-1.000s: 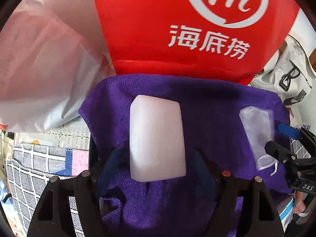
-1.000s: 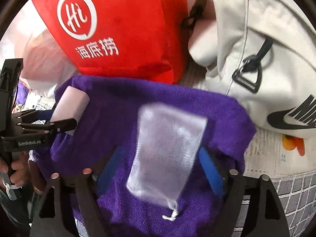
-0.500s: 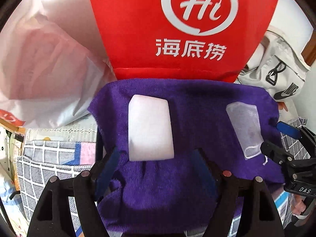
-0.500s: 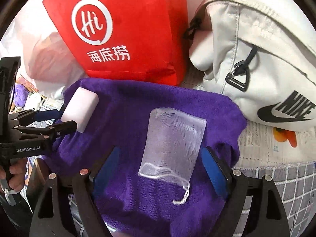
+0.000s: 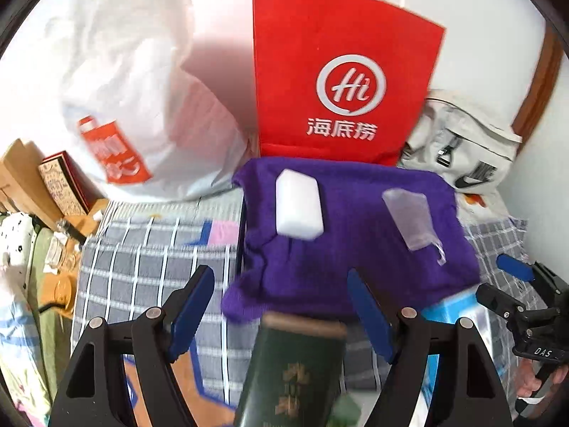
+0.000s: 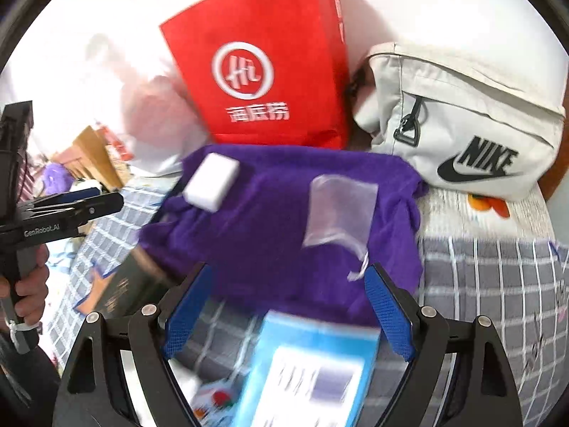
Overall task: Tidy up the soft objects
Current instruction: 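Grasp the white gloves from the pile with the right tool, then grasp the crumpled white cloth with the left tool while the right tool lifts the gloves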
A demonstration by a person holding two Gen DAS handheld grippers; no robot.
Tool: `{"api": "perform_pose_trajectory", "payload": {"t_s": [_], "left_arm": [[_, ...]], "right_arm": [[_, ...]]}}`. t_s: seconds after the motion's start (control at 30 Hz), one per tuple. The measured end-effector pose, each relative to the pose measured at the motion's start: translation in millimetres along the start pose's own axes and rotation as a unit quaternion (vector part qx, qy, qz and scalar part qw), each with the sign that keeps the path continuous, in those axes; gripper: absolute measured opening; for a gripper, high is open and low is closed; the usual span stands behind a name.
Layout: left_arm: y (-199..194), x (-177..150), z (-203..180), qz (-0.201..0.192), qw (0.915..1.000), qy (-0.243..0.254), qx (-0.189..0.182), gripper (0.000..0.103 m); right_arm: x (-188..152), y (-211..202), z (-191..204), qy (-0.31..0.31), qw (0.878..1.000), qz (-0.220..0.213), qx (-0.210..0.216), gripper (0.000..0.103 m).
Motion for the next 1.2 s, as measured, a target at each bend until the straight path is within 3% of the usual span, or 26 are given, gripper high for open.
{"api": "perform_pose_trajectory", "payload": {"t_s": [0.17, 0.4, 0.7, 0.73, 0.77, 0.8, 0.83, 0.87, 1.1, 1.2], "left_arm": [[-28.4, -43.5, 14.0, 0.003, 0.9998, -0.018, -0.007, 0.076], [-27.8, -104.9, 44.3, 0.020, 0.9987, -0.041, 0.024, 0.076], [-4.5, -154.7, 71.8, 0.049, 0.9946, -0.090, 0.012, 0.076], [-3.8, -156.9, 73.5, 0.050, 0.9945, -0.091, 0.012, 0.076], [-2.5, -160.1, 75.8, 0.052, 0.9944, -0.091, 0.012, 0.076], [-1.2, -163.2, 78.1, 0.053, 0.9942, -0.093, 0.012, 0.076], [-0.5, -165.1, 79.8, 0.054, 0.9940, -0.094, 0.012, 0.076], [0.0, -167.2, 81.5, 0.056, 0.9938, -0.096, 0.010, 0.076], [2.0, -176.2, 79.4, 0.062, 0.9927, -0.102, -0.013, 0.076], [-3.2, -180.1, 72.5, 0.059, 0.9935, -0.095, -0.023, 0.076]], "right_arm": [[-38.3, -12.8, 43.5, -0.015, 1.000, -0.002, 0.024, 0.087], [-84.6, 8.6, 97.0, -0.051, 0.997, 0.029, 0.055, 0.087], [-111.4, 53.7, 126.3, -0.117, 0.990, 0.079, 0.018, 0.085], [-112.4, 59.5, 128.6, -0.130, 0.988, 0.084, 0.008, 0.082], [-113.4, 65.0, 130.1, -0.142, 0.986, 0.090, -0.001, 0.072], [-114.2, 68.8, 129.7, -0.147, 0.984, 0.097, -0.006, 0.054], [-115.9, 72.1, 128.6, -0.147, 0.983, 0.106, -0.010, 0.041], [-116.2, 72.3, 127.3, -0.142, 0.984, 0.112, -0.008, 0.020], [-89.2, 20.3, 148.2, -0.107, 0.990, 0.029, 0.082, 0.015], [-84.2, 5.5, 151.0, -0.081, 0.990, 0.016, 0.116, 0.015]]}}
Point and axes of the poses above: each gripper's, at about its wrist camera, not at the fingertips, and y roughly the way its jaws point, z to its left, x to its top, the point moved 7 cm from there along y, roughly the way its jaws point, and after that the axes turned 13 degrees about x, right-handed, at the moved point
